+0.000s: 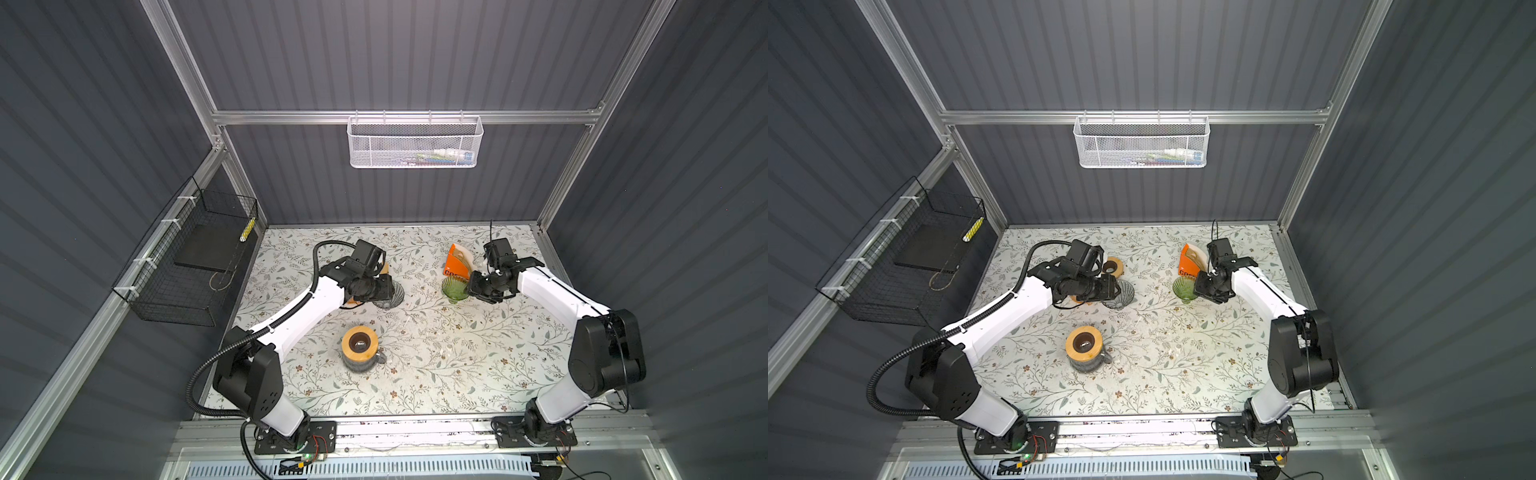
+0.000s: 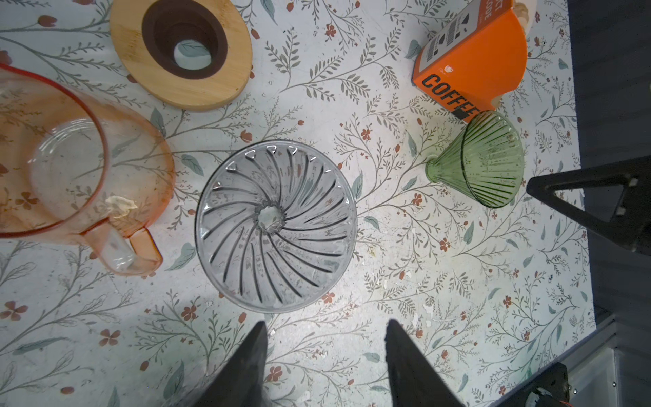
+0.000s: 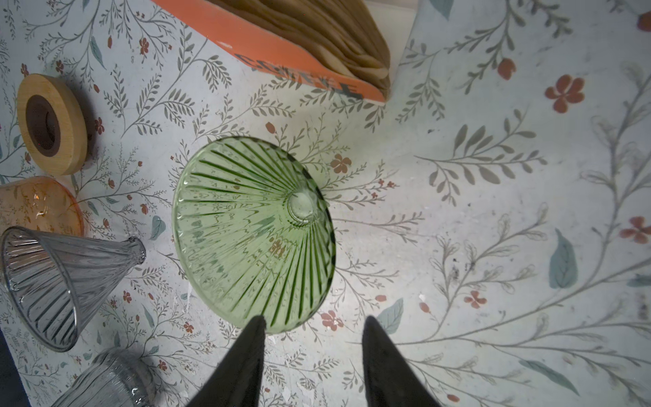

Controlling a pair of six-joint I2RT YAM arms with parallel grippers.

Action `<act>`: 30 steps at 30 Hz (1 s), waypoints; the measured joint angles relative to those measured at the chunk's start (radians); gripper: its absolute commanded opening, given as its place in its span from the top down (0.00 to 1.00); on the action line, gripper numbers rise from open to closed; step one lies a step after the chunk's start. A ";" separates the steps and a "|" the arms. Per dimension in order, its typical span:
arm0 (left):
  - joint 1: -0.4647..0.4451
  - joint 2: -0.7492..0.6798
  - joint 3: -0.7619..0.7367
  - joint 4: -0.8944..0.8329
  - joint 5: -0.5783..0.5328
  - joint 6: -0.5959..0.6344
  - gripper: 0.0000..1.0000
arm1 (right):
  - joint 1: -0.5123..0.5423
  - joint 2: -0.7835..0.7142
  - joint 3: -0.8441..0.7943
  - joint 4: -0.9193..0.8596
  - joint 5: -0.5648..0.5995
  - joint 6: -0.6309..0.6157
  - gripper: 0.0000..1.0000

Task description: Place the coffee filter in the dripper

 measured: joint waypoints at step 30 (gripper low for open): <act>0.000 -0.032 -0.013 0.003 -0.025 0.000 0.45 | 0.000 0.118 0.023 0.055 0.000 0.008 0.72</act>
